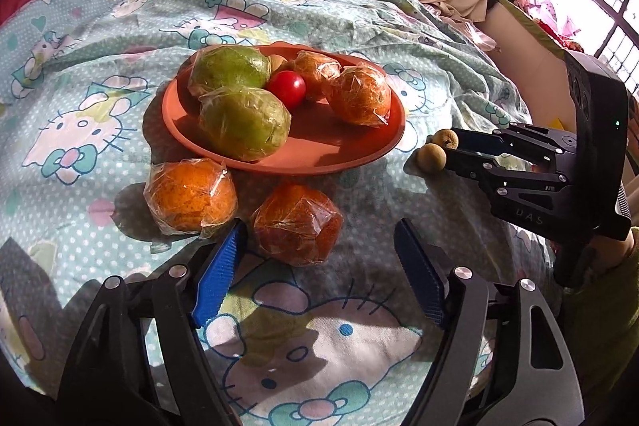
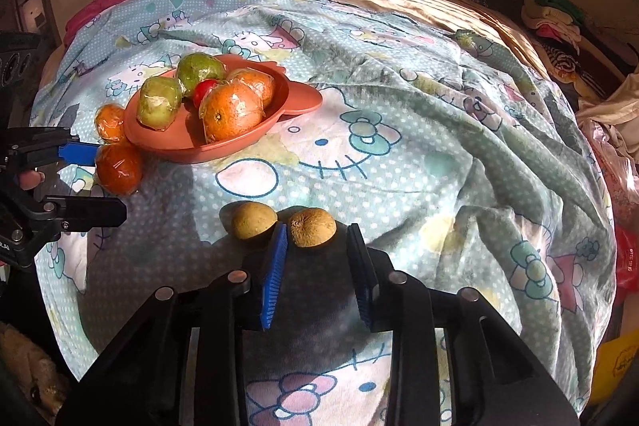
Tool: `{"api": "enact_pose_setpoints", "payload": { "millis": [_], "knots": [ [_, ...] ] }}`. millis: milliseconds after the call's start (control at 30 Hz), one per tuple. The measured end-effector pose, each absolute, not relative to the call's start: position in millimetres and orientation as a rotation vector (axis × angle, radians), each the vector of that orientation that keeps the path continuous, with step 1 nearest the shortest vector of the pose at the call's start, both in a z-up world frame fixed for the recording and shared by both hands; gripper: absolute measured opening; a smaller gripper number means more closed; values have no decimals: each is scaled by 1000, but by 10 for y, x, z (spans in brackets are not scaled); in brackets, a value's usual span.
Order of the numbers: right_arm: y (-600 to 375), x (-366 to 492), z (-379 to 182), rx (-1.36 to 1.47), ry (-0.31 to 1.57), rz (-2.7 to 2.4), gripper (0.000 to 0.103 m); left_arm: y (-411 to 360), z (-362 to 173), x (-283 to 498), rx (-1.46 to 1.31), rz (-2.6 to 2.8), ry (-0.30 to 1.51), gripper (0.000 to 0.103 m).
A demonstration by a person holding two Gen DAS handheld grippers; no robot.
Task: Organize fruits
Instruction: 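Reach the right tool to a small tan fruit while the left tool approaches a bagged orange, then grasp the small tan fruit with the right tool while the left tool grasps the bagged orange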
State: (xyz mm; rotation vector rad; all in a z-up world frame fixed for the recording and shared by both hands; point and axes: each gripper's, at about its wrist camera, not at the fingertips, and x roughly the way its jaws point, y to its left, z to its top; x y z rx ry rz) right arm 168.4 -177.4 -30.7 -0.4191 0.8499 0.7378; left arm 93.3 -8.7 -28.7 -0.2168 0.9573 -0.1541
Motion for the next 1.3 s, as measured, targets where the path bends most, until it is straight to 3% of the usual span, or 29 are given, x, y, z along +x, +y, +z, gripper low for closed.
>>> {"api": "enact_pose_setpoints", "payload": {
  "millis": [200, 600, 700, 800, 1300],
  "knots": [
    [-1755, 1713, -324, -407, 856, 747, 23, -88, -298, 975, -220, -154, 953, 67],
    [-1852, 1669, -289, -333, 857, 738, 23, -117, -344, 1022, -179, -124, 942, 56],
    [-1859, 1665, -280, -326, 855, 739, 23, -144, -346, 1012, -145, -107, 938, 49],
    [-1883, 1661, -265, -313, 852, 738, 23, -103, -337, 1013, -143, -98, 935, 34],
    [-1915, 1591, -129, -272, 819, 755, 23, -43, -114, 880, -180, -140, 912, 32]
  ]
}}
